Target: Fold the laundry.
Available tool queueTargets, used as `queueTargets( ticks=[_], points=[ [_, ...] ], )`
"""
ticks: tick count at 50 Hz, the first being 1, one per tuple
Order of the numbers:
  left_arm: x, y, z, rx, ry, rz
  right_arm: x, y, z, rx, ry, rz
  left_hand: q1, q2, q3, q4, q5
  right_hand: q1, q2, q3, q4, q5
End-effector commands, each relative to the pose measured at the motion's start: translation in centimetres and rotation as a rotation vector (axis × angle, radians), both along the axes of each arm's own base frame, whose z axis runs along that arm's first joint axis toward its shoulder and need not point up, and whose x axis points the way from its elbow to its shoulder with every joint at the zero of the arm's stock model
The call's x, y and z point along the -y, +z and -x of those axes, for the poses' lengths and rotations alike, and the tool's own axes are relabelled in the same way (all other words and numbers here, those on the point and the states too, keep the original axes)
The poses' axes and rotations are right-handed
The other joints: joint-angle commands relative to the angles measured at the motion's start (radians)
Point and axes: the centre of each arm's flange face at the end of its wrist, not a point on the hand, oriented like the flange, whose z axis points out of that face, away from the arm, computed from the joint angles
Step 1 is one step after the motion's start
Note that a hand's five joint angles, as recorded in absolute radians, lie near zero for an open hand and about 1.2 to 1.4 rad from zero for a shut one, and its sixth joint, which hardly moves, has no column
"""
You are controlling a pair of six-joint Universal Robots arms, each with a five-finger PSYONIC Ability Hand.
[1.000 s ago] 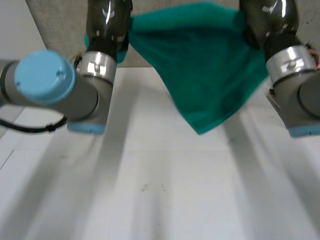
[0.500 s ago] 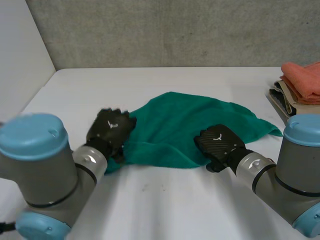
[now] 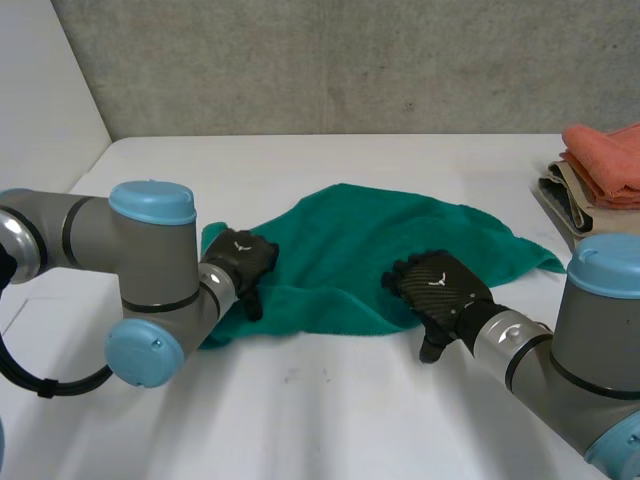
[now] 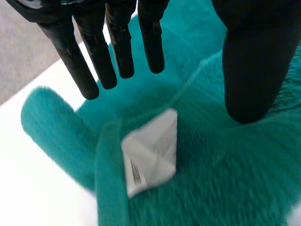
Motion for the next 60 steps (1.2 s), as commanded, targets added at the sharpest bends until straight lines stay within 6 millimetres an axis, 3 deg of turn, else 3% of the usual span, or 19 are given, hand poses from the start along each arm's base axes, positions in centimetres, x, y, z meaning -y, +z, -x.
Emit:
queueTargets(
  ticks=[1, 10, 23, 26, 30, 35, 36, 42, 53, 60],
  points=[
    [-0.4, -0.9, -0.6, 0.031, 0.019, -0.032, 0.3, 0.1, 0.1, 0.000, -0.012, 0.006, 0.108, 0.106, 0.106, 0.102, 0.099, -0.221, -0.285, -0.311, -0.313, -0.285],
    [-1.1, -1.3, -0.9, 0.049, 0.033, -0.041, 0.7, 0.2, 0.4, 0.001, -0.025, 0.007, 0.181, 0.179, 0.180, 0.175, 0.172, -0.224, -0.288, -0.314, -0.316, -0.288],
    [-0.9, -1.4, -1.1, 0.049, 0.061, -0.011, 1.0, 0.2, 0.6, 0.003, -0.034, 0.011, 0.900, 0.898, 0.898, 0.893, 0.890, -0.226, -0.289, -0.315, -0.317, -0.290],
    [-0.9, -1.0, -1.1, 0.048, 0.069, 0.001, 1.8, 0.4, 1.1, 0.014, -0.060, 0.009, 0.901, 0.899, 0.899, 0.894, 0.891, -0.226, -0.289, -0.315, -0.317, -0.290],
    [-1.1, 1.0, -1.5, 0.029, 0.092, 0.045, 3.3, 1.0, 2.0, 0.032, -0.110, 0.012, 0.901, 0.899, 0.899, 0.894, 0.891, -0.226, -0.289, -0.315, -0.317, -0.290],
    [-1.9, 5.1, -1.8, -0.028, 0.090, 0.132, 4.9, 1.4, 3.1, 0.095, -0.184, -0.044, 0.901, 0.899, 0.899, 0.894, 0.891, -0.226, -0.289, -0.315, -0.317, -0.290],
    [-2.4, 6.8, -1.9, -0.053, 0.085, 0.165, 5.4, 1.6, 3.5, 0.127, -0.207, -0.078, 0.901, 0.899, 0.899, 0.894, 0.891, -0.226, -0.289, -0.315, -0.317, -0.290],
    [-4.4, 11.0, -2.5, -0.113, 0.069, 0.251, 5.9, 2.4, 3.6, 0.209, -0.249, -0.161, 0.789, 0.787, 0.788, 0.783, 0.780, -0.226, -0.289, -0.315, -0.317, -0.290],
    [-5.3, 11.8, -2.5, -0.132, 0.058, 0.263, 7.0, 0.9, 3.2, 0.222, -0.264, -0.211, 0.901, 0.899, 0.899, 0.894, 0.891, -0.226, -0.289, -0.315, -0.317, -0.290],
    [-6.9, 16.6, -1.8, -0.234, 0.022, 0.387, 6.3, -0.3, 1.7, 0.294, -0.266, -0.307, 0.901, 0.899, 0.899, 0.894, 0.891, -0.226, -0.289, -0.315, -0.317, -0.290]
  ],
)
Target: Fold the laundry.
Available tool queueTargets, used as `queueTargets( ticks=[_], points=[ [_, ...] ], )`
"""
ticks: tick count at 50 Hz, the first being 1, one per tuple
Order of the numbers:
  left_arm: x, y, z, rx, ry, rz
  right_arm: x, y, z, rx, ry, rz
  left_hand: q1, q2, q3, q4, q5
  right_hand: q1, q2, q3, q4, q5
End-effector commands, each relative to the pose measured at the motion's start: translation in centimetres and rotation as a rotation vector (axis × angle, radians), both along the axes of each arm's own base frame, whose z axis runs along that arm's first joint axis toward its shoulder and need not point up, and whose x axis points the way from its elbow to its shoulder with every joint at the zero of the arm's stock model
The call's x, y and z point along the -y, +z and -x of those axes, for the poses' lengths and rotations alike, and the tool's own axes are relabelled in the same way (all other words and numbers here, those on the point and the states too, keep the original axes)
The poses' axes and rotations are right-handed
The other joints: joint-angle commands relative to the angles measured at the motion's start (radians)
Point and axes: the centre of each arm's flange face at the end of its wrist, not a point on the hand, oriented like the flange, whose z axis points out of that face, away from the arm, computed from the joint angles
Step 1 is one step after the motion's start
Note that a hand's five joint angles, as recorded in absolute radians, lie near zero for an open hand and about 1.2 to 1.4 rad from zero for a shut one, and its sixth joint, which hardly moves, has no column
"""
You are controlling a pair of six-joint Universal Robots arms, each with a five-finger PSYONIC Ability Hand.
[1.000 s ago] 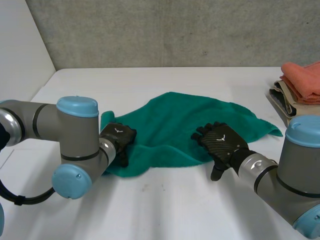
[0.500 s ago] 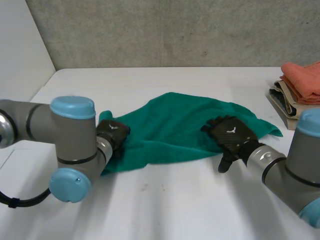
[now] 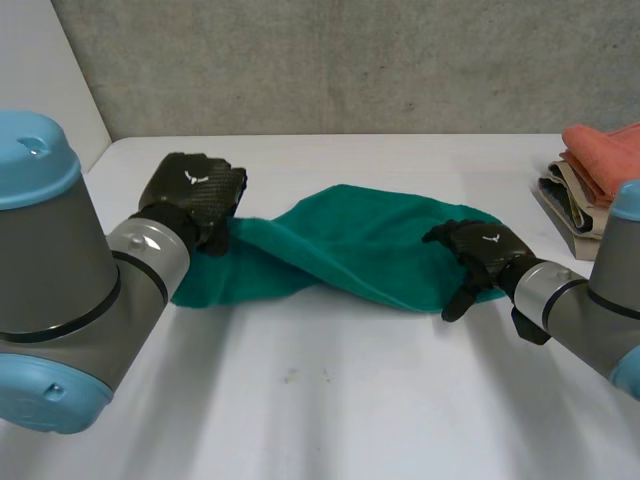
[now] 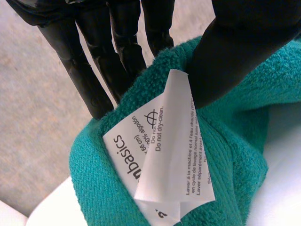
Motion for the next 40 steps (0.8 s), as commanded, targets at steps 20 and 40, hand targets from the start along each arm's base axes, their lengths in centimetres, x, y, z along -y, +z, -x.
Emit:
queueTargets(
  ticks=[20, 40],
  points=[
    [-5.3, 7.2, 1.9, -0.215, -0.132, 0.154, -0.9, -1.9, -8.0, 0.352, -0.099, -0.053, 0.265, 0.203, 0.208, 0.199, 0.235, -0.036, -0.054, -0.048, -0.066, -0.067],
    [-4.2, 9.1, -2.0, -0.239, -0.018, 0.218, 7.7, -2.9, 2.2, 0.042, -0.302, 0.143, 0.265, 0.203, 0.208, 0.199, 0.235, 0.400, 0.382, 0.388, 0.369, 0.369]
  ],
)
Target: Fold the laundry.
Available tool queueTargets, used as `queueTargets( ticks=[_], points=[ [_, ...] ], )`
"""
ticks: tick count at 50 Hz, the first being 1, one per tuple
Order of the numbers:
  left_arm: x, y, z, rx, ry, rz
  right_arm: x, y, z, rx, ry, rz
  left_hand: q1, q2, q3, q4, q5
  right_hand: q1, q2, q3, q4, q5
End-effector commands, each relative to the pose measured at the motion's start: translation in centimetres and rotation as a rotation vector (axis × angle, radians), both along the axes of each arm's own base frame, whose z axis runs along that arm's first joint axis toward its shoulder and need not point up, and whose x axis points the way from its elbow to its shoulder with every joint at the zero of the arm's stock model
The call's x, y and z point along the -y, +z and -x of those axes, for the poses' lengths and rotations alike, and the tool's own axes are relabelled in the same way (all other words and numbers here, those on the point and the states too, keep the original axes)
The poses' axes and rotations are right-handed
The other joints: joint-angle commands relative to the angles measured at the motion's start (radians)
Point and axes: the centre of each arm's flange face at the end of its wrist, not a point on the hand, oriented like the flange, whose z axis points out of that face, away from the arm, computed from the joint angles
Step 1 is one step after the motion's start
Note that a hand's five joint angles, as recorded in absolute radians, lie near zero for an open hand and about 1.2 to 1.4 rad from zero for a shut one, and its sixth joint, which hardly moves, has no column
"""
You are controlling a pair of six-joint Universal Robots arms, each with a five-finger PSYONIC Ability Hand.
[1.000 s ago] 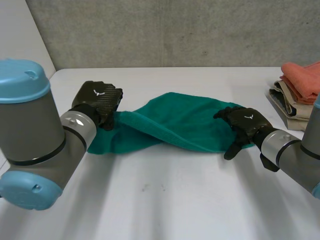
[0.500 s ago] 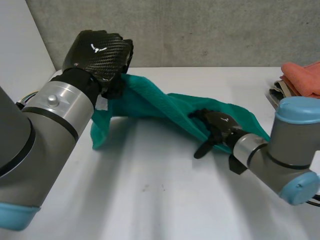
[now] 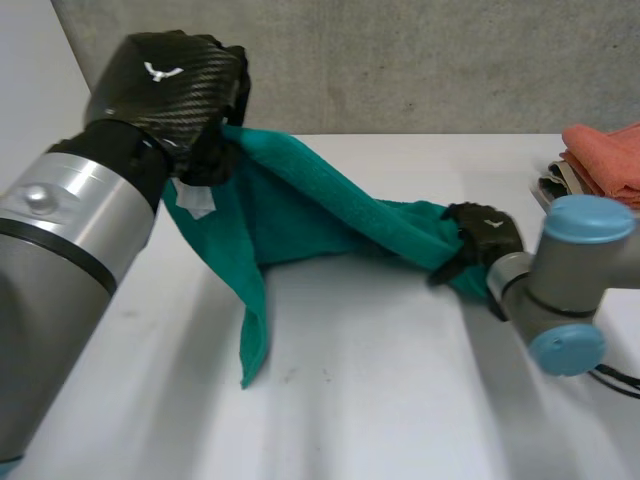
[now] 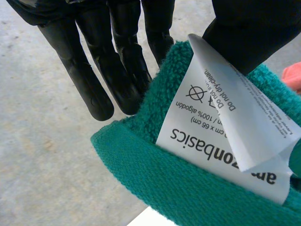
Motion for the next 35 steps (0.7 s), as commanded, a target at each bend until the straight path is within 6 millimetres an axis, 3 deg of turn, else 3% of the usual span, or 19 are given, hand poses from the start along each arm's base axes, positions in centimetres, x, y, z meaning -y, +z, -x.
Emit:
queueTargets(
  ticks=[1, 4, 6, 9, 13, 15, 18, 20, 23, 28, 30, 35],
  points=[
    [1.4, 0.3, -2.0, -0.002, 0.078, 0.010, 3.2, 1.1, 4.6, -0.107, -0.041, 0.066, 0.265, 0.200, 0.204, 0.195, 0.235, 0.429, 0.382, 0.378, 0.385, 0.389],
    [1.7, 0.0, -2.3, 0.004, 0.091, 0.001, 3.5, 1.3, 5.1, -0.104, -0.029, 0.066, 0.265, 0.200, 0.204, 0.195, 0.235, 0.658, 0.611, 0.607, 0.614, 0.618],
    [1.7, -0.3, -2.4, 0.009, 0.093, -0.005, 3.6, 1.1, 5.1, -0.094, 0.007, 0.060, 0.265, 0.200, 0.204, 0.195, 0.235, 1.109, 1.061, 1.057, 1.064, 1.068],
    [1.7, -1.0, -2.5, 0.021, 0.096, -0.023, 3.6, 1.0, 5.5, -0.085, 0.048, 0.051, 0.265, 0.200, 0.204, 0.195, 0.235, 1.110, 1.063, 1.059, 1.066, 1.070],
    [2.0, -2.1, -2.7, 0.041, 0.105, -0.050, 3.6, 2.4, 6.5, -0.090, 0.075, 0.034, 0.265, 0.200, 0.204, 0.195, 0.235, 1.110, 1.063, 1.059, 1.066, 1.070],
    [2.5, -2.8, -3.1, 0.054, 0.125, -0.067, 3.3, 3.7, 7.0, -0.125, 0.092, 0.027, 0.265, 0.200, 0.204, 0.195, 0.235, 1.110, 1.063, 1.059, 1.066, 1.070],
    [3.3, -3.6, -3.8, 0.072, 0.159, -0.088, 2.1, 7.6, 8.3, -0.266, 0.126, 0.057, 0.265, 0.200, 0.204, 0.195, 0.235, 1.110, 1.063, 1.059, 1.066, 1.070],
    [4.2, -4.3, -4.7, 0.089, 0.191, -0.112, 0.9, 10.6, 9.6, -0.429, 0.149, 0.095, 0.265, 0.200, 0.204, 0.195, 0.235, 1.110, 1.063, 1.059, 1.066, 1.070],
    [5.4, -6.0, -5.1, 0.119, 0.192, -0.162, -0.5, 13.1, 10.7, -0.592, 0.168, 0.123, 0.265, 0.200, 0.204, 0.195, 0.235, 1.110, 1.063, 1.059, 1.066, 1.070],
    [6.4, -8.9, -5.0, 0.165, 0.139, -0.255, -4.9, 17.0, 10.9, -0.790, 0.218, 0.119, 0.265, 0.200, 0.204, 0.195, 0.235, 1.110, 1.063, 1.059, 1.066, 1.070],
    [6.6, -9.8, -4.9, 0.180, 0.124, -0.285, -6.1, 17.1, 10.8, -0.802, 0.244, 0.086, 0.265, 0.200, 0.204, 0.195, 0.235, 1.110, 1.063, 1.059, 1.066, 1.070],
    [8.2, -13.2, -4.3, 0.231, 0.117, -0.378, -7.7, 14.7, 10.0, -0.834, 0.328, -0.014, 0.265, 0.200, 0.204, 0.195, 0.235, 1.110, 1.063, 1.059, 1.066, 1.070]
  ],
)
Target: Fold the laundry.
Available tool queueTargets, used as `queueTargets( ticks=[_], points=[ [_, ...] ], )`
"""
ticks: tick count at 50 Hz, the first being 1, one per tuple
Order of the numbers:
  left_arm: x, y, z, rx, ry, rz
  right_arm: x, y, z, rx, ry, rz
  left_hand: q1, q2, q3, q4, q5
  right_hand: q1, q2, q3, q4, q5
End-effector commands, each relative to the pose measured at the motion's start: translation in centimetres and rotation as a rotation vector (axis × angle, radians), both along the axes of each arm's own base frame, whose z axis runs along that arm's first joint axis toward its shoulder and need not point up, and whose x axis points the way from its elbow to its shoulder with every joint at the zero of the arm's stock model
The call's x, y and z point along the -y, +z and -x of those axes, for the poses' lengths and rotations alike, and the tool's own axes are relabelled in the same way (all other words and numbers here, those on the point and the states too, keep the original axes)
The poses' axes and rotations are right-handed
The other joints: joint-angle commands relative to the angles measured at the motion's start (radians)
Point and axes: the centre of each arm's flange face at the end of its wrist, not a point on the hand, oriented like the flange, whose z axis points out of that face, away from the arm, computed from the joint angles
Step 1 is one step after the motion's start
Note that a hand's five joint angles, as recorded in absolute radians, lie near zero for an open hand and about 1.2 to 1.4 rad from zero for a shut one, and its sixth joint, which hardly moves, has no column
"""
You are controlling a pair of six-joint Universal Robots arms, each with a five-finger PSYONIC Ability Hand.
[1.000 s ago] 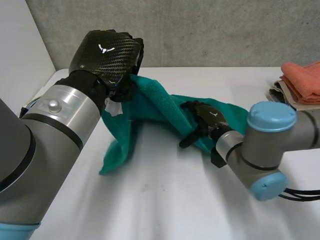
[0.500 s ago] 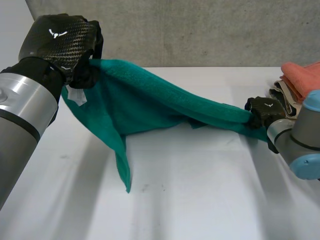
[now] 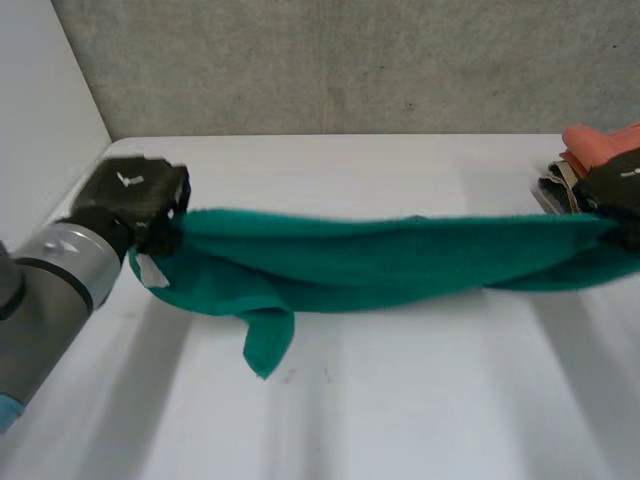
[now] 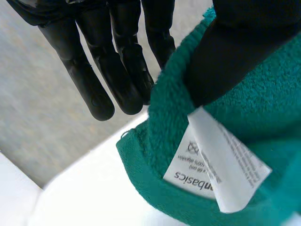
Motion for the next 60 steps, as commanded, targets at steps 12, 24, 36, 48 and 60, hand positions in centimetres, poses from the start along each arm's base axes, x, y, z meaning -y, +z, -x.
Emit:
queueTargets(
  ticks=[12, 24, 36, 48, 60],
  points=[
    [10.9, -5.3, 4.0, 0.181, -0.029, 0.118, 6.6, -4.5, -4.9, -0.215, -0.003, 0.188, 0.265, 0.200, 0.204, 0.195, 0.235, 0.397, 0.220, 0.214, 0.209, 0.234],
    [16.1, 9.3, 6.2, -0.099, 0.085, 0.972, 12.6, 8.7, -8.4, 0.110, -0.011, 1.186, 0.265, 0.200, 0.204, 0.195, 0.235, 0.397, 0.220, 0.214, 0.209, 0.234],
    [16.0, 4.4, 5.9, -0.076, 0.063, 0.841, 12.0, 5.0, -9.9, 0.157, 0.041, 1.068, 0.265, 0.200, 0.204, 0.195, 0.235, 0.397, 0.220, 0.214, 0.209, 0.234],
    [13.8, -8.0, 4.1, 0.059, 0.034, 0.488, 9.2, -9.0, -8.7, 0.079, 0.048, 0.556, 0.265, 0.200, 0.204, 0.195, 0.235, 0.397, 0.220, 0.214, 0.209, 0.234],
    [3.8, -9.7, -0.2, 0.193, 0.015, 0.163, 0.1, -11.9, -6.3, 0.005, 0.047, 0.074, 0.265, 0.200, 0.204, 0.195, 0.235, 0.397, 0.220, 0.214, 0.209, 0.234]
  ],
)
